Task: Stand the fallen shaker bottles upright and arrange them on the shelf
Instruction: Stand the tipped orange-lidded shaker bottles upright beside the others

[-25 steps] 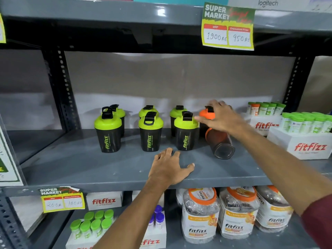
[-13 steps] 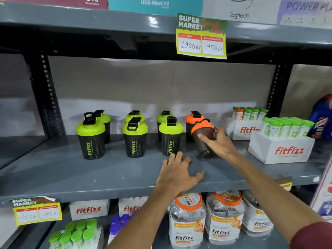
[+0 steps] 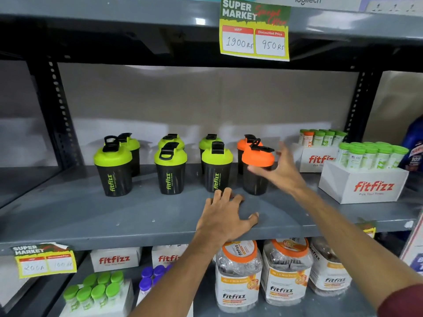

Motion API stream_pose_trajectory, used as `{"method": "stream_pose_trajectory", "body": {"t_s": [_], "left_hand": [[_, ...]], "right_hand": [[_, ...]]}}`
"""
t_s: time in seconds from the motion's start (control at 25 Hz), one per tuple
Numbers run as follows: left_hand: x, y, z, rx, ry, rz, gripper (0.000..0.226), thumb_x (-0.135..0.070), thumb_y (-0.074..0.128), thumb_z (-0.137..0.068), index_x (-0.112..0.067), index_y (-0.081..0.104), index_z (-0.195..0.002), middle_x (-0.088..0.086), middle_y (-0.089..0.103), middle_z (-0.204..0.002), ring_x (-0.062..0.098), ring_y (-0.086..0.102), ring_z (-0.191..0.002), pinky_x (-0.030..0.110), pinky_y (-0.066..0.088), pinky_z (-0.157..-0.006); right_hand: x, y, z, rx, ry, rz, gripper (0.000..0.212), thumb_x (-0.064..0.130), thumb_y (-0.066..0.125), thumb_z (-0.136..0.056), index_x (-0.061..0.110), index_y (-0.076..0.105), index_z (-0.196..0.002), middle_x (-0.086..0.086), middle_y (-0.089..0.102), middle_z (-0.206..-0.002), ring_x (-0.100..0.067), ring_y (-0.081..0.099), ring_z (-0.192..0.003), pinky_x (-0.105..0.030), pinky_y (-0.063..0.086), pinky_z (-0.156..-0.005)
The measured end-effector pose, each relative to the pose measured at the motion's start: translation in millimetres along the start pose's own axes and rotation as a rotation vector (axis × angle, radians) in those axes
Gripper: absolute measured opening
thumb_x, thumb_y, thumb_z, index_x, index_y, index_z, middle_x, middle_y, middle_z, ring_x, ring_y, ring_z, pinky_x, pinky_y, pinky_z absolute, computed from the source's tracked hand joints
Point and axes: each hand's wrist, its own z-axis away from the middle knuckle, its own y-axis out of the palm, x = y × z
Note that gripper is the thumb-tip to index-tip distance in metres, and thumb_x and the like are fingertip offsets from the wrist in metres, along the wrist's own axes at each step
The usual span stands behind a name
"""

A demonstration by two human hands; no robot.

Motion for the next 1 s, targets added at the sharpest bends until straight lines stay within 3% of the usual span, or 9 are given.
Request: {"method": "stream_pose_trajectory", "body": {"t_s": [0.08, 0.16, 0.24, 0.32, 0.36, 0.48, 0.56, 0.8, 1.0], "left_hand": [[-0.6, -0.2, 1.2, -0.011, 0.004, 0.004, 0.07, -0.071, 0.041, -0.09, -0.026, 0.05, -0.143, 0.001, 0.043, -0.136, 0.024, 0.039, -0.127, 0.044, 0.035, -0.108], [-1.3, -0.3, 2.2, -0.011, 0.01, 0.02, 0.069, -0.07, 0.042, -0.091, -0.026, 0.051, -0.143, 0.0, 0.043, -0.137, 0.024, 0.039, -0.127, 0.044, 0.035, -0.108], [-0.7, -0.6, 1.7, -0.001, 0.003, 0.029, 0.068, -0.07, 0.042, -0.091, -0.027, 0.05, -0.143, -0.001, 0.043, -0.137, 0.023, 0.038, -0.128, 0.044, 0.034, -0.109], [-0.2, -0.3, 2.8, -0.013, 0.004, 0.031, 0.069, -0.071, 0.041, -0.091, -0.027, 0.051, -0.142, -0.001, 0.044, -0.136, 0.023, 0.039, -0.127, 0.044, 0.035, -0.108], [0.1, 0.2, 3.4, -0.018, 0.009, 0.031, 0.069, -0.071, 0.041, -0.091, -0.026, 0.051, -0.142, -0.002, 0.044, -0.136, 0.022, 0.039, -0.126, 0.043, 0.035, -0.107], [1.5, -0.5, 3.0, -0.02, 0.013, 0.037, 0.07, -0.072, 0.042, -0.09, -0.026, 0.051, -0.142, -0.002, 0.045, -0.135, 0.022, 0.039, -0.126, 0.043, 0.036, -0.107], [1.6, -0.4, 2.8, -0.016, 0.01, 0.041, 0.07, -0.072, 0.042, -0.089, -0.026, 0.051, -0.142, -0.002, 0.044, -0.136, 0.023, 0.039, -0.126, 0.044, 0.036, -0.107], [0.2, 1.7, 1.9, -0.028, 0.007, 0.032, 0.071, -0.072, 0.044, -0.088, -0.025, 0.052, -0.14, -0.001, 0.045, -0.137, 0.024, 0.039, -0.126, 0.046, 0.037, -0.107], [0.9, -0.1, 1.2, -0.038, 0.013, 0.054, 0.069, -0.072, 0.044, -0.088, -0.025, 0.053, -0.138, -0.001, 0.045, -0.137, 0.022, 0.04, -0.126, 0.046, 0.038, -0.107]], "right_hand": [[27.3, -12.4, -10.9, -0.153, -0.1, 0.198, 0.112, 0.074, 0.071, -0.07, 0.02, 0.023, -0.156, -0.008, 0.036, -0.155, -0.028, 0.036, -0.144, -0.048, 0.036, -0.114], [58.0, -23.1, -26.8, -0.135, -0.162, 0.535, 0.101, 0.087, 0.055, -0.069, 0.02, 0.046, -0.144, -0.008, 0.055, -0.141, -0.031, 0.05, -0.132, -0.047, 0.044, -0.102], [86.1, -25.0, -43.1, 0.066, -0.117, 0.855, 0.094, 0.092, 0.049, -0.067, 0.015, 0.063, -0.119, -0.01, 0.066, -0.12, -0.033, 0.061, -0.111, -0.041, 0.048, -0.088], [100.0, -19.7, -64.1, 0.295, -0.029, 1.052, 0.081, 0.086, 0.059, -0.068, 0.011, 0.059, -0.097, -0.007, 0.063, -0.096, -0.032, 0.059, -0.093, -0.036, 0.05, -0.082], [103.9, -16.3, -73.1, 0.386, 0.013, 1.104, 0.076, 0.08, 0.067, -0.068, 0.011, 0.057, -0.097, -0.005, 0.061, -0.094, -0.031, 0.059, -0.092, -0.036, 0.052, -0.087], [109.9, -14.0, -94.5, 0.557, 0.021, 1.191, 0.079, 0.06, 0.085, -0.064, 0.015, 0.064, -0.126, -0.003, 0.066, -0.123, -0.031, 0.062, -0.113, -0.042, 0.049, -0.103], [109.5, -17.3, -99.7, 0.586, -0.065, 1.164, 0.073, 0.047, 0.085, -0.073, 0.02, 0.059, -0.136, -0.001, 0.061, -0.136, -0.031, 0.058, -0.123, -0.042, 0.047, -0.105], [85.8, -9.6, -98.5, 0.666, -0.413, 1.302, 0.063, 0.026, 0.08, -0.08, 0.026, 0.051, -0.136, 0.004, 0.053, -0.137, -0.026, 0.054, -0.12, -0.041, 0.049, -0.091], [76.9, -21.0, -78.4, 0.632, -0.67, 1.215, 0.057, 0.001, 0.069, -0.085, 0.023, 0.052, -0.135, -0.001, 0.05, -0.138, -0.03, 0.051, -0.126, -0.05, 0.049, -0.097]]}}
